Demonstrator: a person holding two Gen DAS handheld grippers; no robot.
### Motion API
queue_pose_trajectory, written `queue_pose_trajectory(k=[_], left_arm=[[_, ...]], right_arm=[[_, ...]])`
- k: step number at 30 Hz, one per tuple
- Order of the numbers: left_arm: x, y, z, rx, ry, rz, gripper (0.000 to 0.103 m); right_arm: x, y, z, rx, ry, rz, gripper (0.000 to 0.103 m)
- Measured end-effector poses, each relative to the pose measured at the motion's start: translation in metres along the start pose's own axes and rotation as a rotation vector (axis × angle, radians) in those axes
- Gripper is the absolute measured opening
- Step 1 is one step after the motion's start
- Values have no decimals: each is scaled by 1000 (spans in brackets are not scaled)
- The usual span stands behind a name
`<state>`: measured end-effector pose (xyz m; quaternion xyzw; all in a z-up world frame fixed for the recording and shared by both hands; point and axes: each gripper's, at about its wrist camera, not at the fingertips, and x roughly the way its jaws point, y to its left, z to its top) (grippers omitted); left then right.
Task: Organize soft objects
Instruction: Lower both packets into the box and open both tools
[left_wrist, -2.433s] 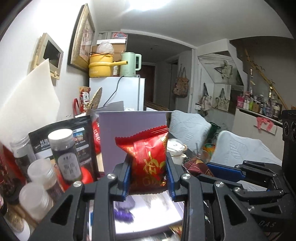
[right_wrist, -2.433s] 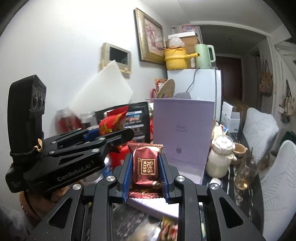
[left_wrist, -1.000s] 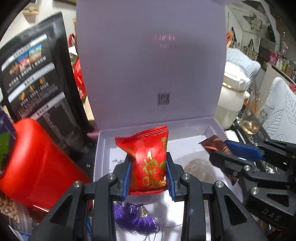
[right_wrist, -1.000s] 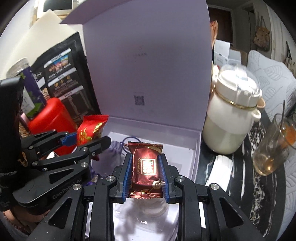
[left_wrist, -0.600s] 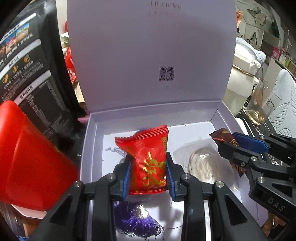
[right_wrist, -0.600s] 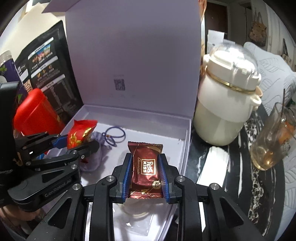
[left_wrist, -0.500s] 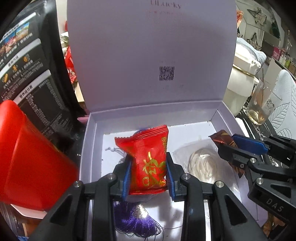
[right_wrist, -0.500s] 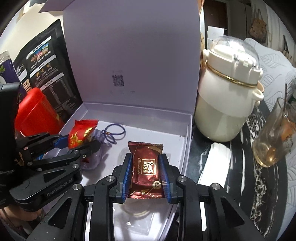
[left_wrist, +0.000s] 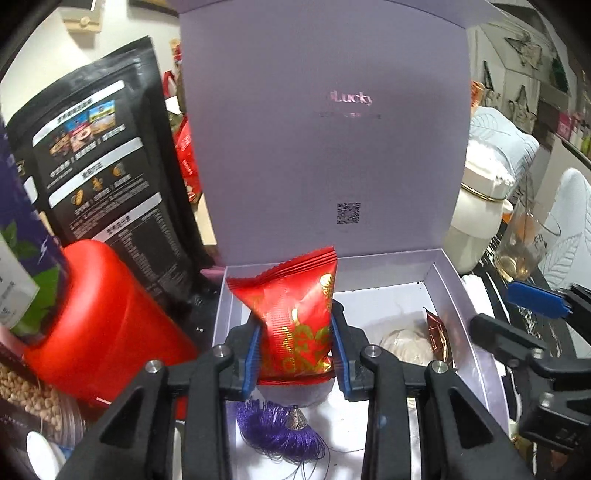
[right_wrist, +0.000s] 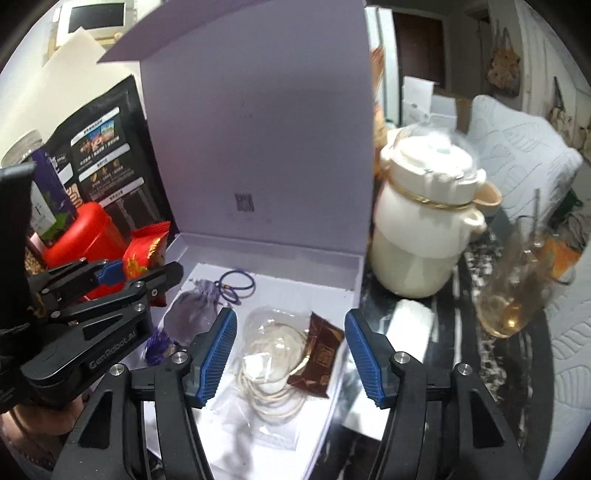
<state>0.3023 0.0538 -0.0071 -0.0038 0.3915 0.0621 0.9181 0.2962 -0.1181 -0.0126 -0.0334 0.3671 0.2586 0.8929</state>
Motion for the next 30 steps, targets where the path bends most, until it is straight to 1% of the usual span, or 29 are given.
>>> queue_pose_trajectory(k=[1,3,6,10,15,16,18,19,20,22,30], left_arm=[[-2,1,0,-8,1,-5,33],[-3,2,-1,-21,11,-15,33],[-6,0,-1,-17,11,-5,33],[-17,-3,1,-23,6,-28,34],[-36,-8,4,-17,-14,-27,34],[-39,-8,4,-21,-17,-29,36],[-46,-9,5,-20,-30,-23,61],[-51,-9,6,-20,-44,-20,94],[-57,-9,6,-21,-63,-15,103],[-66,-8,7,-18,-92,-10,103],[-103,-11,10,3,-133,-18,103]], right_arm=[[-4,-1,1,4,-8,-9,62],[-17,-2,0,8,-32,-12,68],[-31,-1,2,2,-52,-20,69],[-47,-2,7,-2,-75,-33,71],[-63,-3,7,3,-93,-43,71],[-65,-3,6,4,-95,-45,71],[-74,-4,5,6,-104,-48,71],[-78,-4,4,6,-107,-49,71],[-83,-4,4,5,-112,-53,71],[-89,-4,3,0,-116,-58,71],[-117,-2,1,1,-141,-63,71]])
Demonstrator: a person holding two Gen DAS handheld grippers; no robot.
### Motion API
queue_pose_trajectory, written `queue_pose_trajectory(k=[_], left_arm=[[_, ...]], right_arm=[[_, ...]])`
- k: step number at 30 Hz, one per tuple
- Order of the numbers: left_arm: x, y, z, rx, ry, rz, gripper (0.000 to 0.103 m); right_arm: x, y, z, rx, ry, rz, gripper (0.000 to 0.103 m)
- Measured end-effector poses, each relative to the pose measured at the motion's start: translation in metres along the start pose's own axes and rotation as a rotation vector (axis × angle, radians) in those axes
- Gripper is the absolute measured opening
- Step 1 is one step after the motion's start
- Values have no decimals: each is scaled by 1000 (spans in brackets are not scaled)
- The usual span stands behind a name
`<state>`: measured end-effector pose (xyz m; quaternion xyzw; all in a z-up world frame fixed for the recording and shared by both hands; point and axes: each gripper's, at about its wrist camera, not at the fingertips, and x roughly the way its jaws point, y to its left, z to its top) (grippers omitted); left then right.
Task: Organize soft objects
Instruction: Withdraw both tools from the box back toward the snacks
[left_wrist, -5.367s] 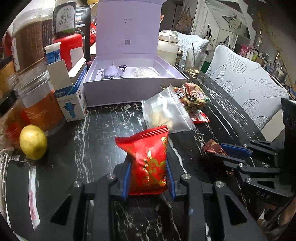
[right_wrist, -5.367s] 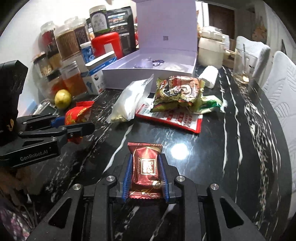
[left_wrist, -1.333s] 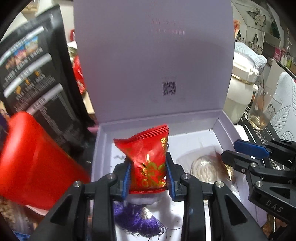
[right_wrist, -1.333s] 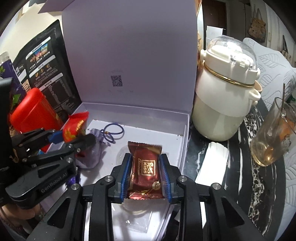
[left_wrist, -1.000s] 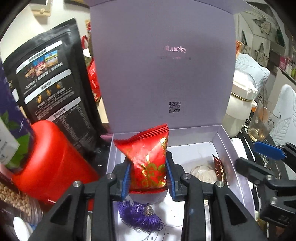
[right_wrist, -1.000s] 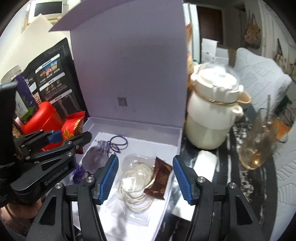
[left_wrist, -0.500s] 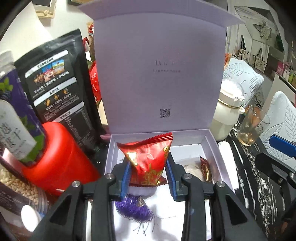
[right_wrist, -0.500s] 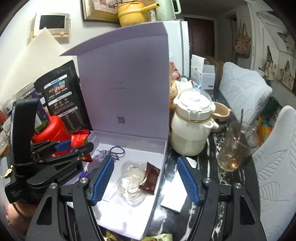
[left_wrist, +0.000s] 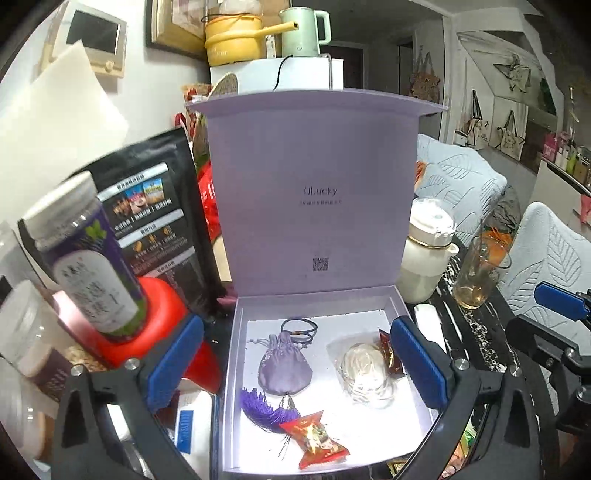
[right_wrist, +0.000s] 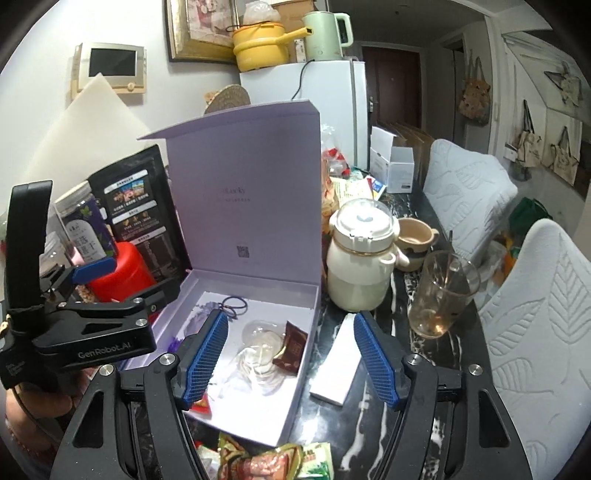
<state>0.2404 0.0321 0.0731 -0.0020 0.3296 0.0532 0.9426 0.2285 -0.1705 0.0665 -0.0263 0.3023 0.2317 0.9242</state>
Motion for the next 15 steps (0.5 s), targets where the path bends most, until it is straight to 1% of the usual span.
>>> queue_pose_trajectory(k=[3,10,12,15], left_arm=[[-11,-1,1,7,-17,-2,103],[-51,0,7,16,-78,0,103],[-64,0,8,20,-103,0,103],[-85,1,9,29,-145,5,103]], right_arm=[[-12,3,2,-5,-14,-6,71],[-47,15,7,-35,-72,-9,71],[-59,19,8,-45,-93,-10,75],[-76,25,9,-58,-127,-12,75]])
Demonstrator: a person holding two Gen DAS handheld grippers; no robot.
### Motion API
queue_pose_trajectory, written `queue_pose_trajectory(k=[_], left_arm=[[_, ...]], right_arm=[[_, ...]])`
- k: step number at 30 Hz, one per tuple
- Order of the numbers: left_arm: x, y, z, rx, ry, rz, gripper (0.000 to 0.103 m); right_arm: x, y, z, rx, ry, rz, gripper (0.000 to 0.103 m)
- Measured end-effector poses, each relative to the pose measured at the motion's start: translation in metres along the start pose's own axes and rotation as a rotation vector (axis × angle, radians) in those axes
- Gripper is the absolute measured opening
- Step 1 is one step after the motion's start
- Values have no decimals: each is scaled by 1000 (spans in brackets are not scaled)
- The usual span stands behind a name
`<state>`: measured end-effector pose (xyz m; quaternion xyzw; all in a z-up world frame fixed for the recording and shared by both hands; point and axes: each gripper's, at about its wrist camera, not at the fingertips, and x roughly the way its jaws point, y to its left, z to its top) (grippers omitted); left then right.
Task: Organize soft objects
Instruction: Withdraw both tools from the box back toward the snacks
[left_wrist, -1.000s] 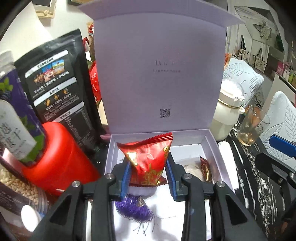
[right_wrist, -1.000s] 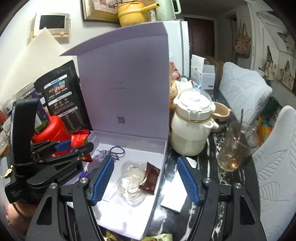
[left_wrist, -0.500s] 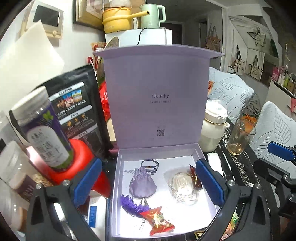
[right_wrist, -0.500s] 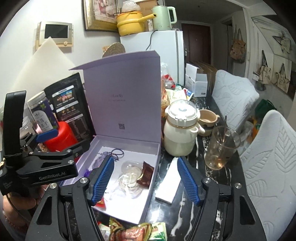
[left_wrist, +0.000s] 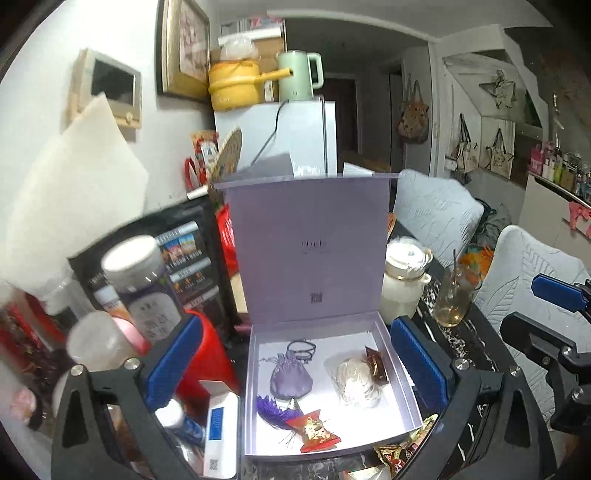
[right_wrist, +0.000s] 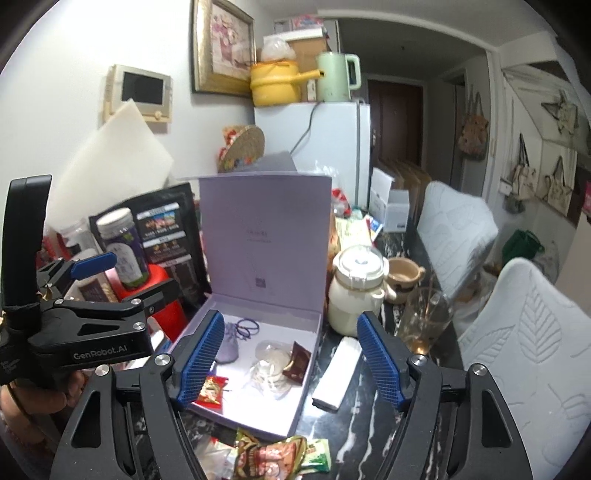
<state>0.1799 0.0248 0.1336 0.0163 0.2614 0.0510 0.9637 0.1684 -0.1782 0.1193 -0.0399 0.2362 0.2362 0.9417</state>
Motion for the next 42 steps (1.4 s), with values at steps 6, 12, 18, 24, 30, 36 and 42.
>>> queue_pose_trajectory(k=[6,12,18,24,30,36,42], left_arm=[[-39,1,6,17,-65,13,103],[-69,1,5,23,-104,4,103],[-95,-1,-4,50,-116,-32,103],[-117,-2,-22,60,-123,-66,103],[-136,1,-44,66,-130,-75,103],[-141,-1,-72,72,-106,-94,103],[-128,-4,-105,67,-46,-116,103]], right_arm=[[-34,11,3,-18,-64,-3,80],[-61,21,2,-35,-95,-8,84],[-88,35,-7,-61,-129,-7,86],[-107,43,-27,-60,-140,-10,86],[-121,44,-50,-34,-135,-26,86],[-128,45,-79,0,-112,-38,86],[-126,51,-113,13,-71,-103,86]])
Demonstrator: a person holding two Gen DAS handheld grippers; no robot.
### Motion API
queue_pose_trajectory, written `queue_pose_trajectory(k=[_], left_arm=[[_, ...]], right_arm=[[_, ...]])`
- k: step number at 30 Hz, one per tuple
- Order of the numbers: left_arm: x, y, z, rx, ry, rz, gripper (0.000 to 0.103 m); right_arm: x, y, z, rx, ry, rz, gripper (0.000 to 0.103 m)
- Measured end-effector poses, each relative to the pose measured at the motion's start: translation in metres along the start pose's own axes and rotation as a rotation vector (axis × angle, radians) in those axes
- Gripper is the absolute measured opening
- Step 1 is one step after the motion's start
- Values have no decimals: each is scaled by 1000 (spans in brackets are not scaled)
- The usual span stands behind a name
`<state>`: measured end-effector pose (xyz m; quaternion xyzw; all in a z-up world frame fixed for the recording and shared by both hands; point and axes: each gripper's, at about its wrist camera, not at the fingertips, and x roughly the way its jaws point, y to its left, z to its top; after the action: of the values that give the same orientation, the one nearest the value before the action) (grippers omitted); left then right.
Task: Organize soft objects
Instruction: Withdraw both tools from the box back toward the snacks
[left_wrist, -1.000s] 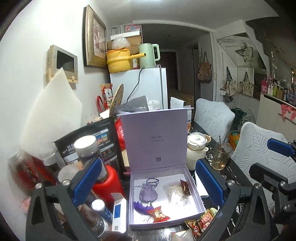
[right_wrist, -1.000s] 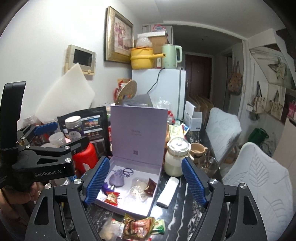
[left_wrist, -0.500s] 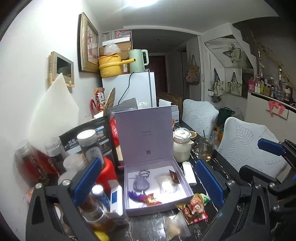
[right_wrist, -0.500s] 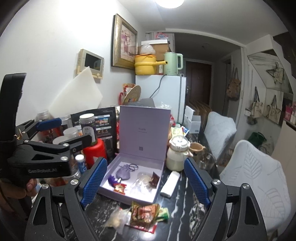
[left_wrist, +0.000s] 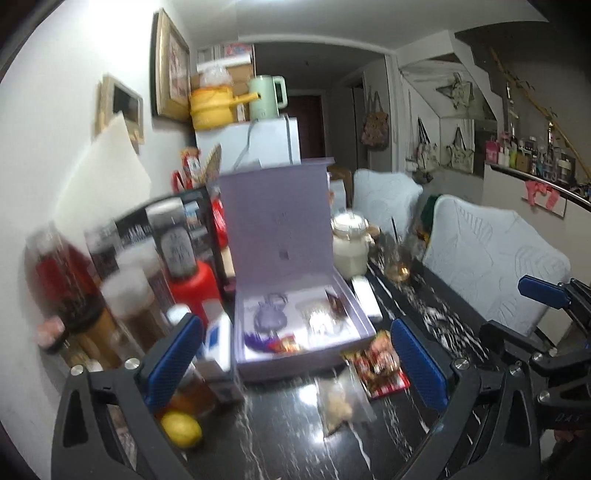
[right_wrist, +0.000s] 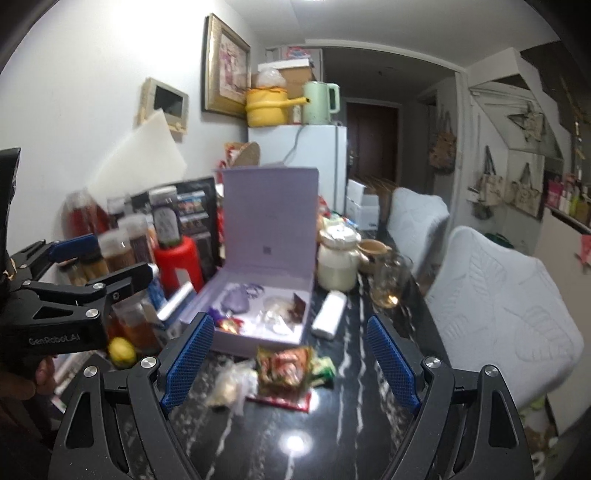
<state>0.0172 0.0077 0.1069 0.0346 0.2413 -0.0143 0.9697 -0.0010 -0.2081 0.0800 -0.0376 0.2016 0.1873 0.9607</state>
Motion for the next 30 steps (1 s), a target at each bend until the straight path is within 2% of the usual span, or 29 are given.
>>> queue_pose_trajectory(k=[10,15,18,21,26,30], left_arm=[[25,-6,-52,-31,118,-56,103],[36,-10,-74,-45,172,-77,103],[39,-15,-85,-29,166,-37,103],[50,-20,-93,-13,197,-23,103],[74,-21,-106,-42,273,-41,103],[91,-25,-113,-62,306,-91,103]], right_arm=[[9,-1,-60,64,84,15,86],[17,-6,-86,116,137,50,86],[24,-10,-99,144,169,58,86],[30,-13,-109,162,191,65,86],[42,-17,-123,165,217,64,86],[53,-22,-129,169,238,75,86]])
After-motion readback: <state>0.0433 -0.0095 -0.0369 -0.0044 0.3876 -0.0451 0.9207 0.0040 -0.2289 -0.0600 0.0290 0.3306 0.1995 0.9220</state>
